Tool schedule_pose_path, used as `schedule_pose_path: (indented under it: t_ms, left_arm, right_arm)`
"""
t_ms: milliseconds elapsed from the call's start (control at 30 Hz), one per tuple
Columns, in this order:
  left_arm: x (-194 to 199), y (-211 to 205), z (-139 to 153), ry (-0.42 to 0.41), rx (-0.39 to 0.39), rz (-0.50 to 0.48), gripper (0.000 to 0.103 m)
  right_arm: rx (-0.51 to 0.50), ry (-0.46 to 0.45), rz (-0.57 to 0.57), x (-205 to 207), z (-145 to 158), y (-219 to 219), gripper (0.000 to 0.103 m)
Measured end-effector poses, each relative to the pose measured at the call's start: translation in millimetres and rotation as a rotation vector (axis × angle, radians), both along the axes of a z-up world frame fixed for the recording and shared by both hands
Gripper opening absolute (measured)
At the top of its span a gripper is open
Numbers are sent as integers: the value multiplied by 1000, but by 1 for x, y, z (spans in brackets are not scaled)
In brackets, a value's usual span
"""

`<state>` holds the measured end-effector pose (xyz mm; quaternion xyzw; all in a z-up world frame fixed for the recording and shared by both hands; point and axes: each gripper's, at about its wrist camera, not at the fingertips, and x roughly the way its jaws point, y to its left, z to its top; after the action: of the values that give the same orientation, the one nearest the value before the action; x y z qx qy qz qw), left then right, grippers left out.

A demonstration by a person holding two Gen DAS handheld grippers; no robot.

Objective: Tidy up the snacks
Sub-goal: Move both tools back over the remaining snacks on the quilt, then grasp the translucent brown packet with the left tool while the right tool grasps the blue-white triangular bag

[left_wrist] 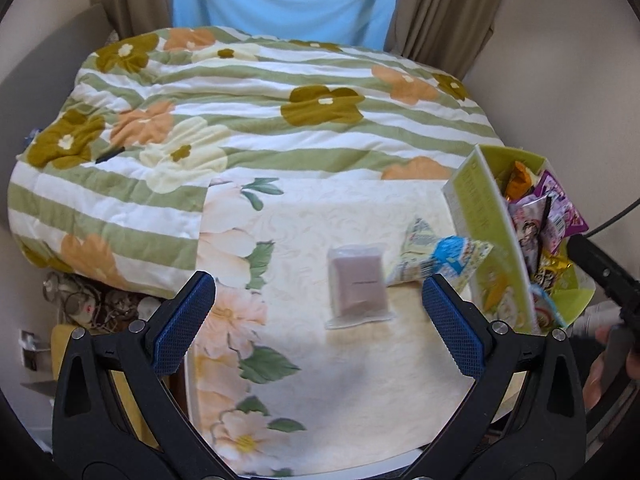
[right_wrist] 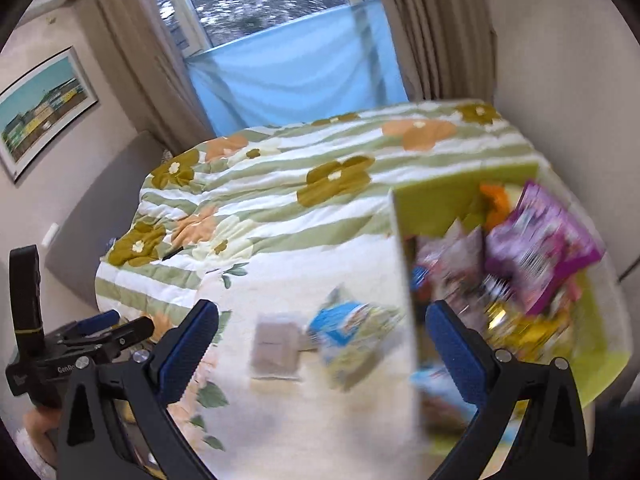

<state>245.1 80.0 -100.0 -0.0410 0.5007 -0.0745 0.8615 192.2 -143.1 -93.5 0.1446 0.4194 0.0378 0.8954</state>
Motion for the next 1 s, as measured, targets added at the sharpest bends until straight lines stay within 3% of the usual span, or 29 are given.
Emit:
schedule_pose_path:
  t_ms: [233,400,667,767,900,1000]
  left_arm:
    - [17,5,-46,74,-27,-71,102]
    - [24,-26,-88,120,-31,-153,102]
    - [37,-74,-155,169,-47,-236,102]
    - [44,-82,-172,176,-2,-220,102]
    - [53,-81,-181,186,7,-183,92]
    - [59,-74,-183,200,-16,-175,91]
  right_arm:
    - [10,78,-174,0,-51,27,103]
    - [28,94,-254,0,-79,28,103]
    - [49,83,-281,10,-101,28,103]
    - [58,99,-279,17,-108,27,103]
    - [66,123,-278,21,-117,27,103]
    - [68,131,-285,23,-123,26,103]
